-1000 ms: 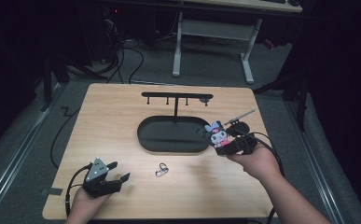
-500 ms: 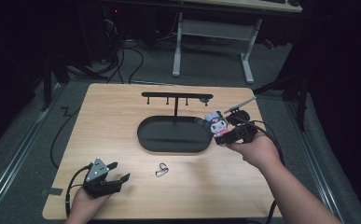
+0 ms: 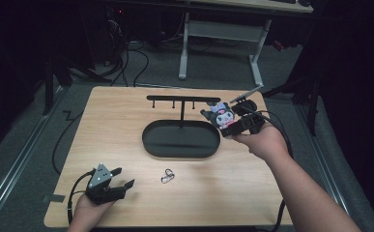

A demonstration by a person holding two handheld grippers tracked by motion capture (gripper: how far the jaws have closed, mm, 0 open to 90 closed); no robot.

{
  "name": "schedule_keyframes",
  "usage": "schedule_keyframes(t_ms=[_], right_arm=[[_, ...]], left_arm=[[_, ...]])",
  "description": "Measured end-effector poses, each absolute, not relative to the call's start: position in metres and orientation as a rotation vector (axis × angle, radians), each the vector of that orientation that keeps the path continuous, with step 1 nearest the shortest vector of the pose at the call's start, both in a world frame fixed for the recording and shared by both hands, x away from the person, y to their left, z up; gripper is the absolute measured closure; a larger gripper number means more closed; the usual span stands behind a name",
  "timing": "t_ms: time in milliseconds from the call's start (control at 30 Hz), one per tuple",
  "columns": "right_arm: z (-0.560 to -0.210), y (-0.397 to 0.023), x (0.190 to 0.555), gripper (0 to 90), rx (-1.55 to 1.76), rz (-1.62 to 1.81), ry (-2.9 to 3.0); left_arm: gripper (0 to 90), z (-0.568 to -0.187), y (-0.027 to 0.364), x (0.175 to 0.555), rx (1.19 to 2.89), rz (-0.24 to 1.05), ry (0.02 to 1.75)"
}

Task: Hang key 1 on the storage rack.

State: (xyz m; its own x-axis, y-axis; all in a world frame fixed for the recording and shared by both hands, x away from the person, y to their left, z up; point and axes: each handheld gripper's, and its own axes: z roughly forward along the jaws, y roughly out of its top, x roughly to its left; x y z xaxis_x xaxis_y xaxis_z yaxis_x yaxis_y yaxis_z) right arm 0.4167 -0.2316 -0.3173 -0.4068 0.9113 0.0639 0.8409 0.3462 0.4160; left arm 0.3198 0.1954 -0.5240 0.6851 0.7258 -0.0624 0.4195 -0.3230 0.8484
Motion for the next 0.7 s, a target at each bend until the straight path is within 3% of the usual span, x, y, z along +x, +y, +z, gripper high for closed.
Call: schedule_keyframes(t_ms=[700], right_arm=[[-0.302, -0.222, 0.437, 48.3, 1.586, 0.593, 2.4]], left_arm=[[32.3, -0.524, 0.196, 0.32, 1.96, 0.409, 0.884]])
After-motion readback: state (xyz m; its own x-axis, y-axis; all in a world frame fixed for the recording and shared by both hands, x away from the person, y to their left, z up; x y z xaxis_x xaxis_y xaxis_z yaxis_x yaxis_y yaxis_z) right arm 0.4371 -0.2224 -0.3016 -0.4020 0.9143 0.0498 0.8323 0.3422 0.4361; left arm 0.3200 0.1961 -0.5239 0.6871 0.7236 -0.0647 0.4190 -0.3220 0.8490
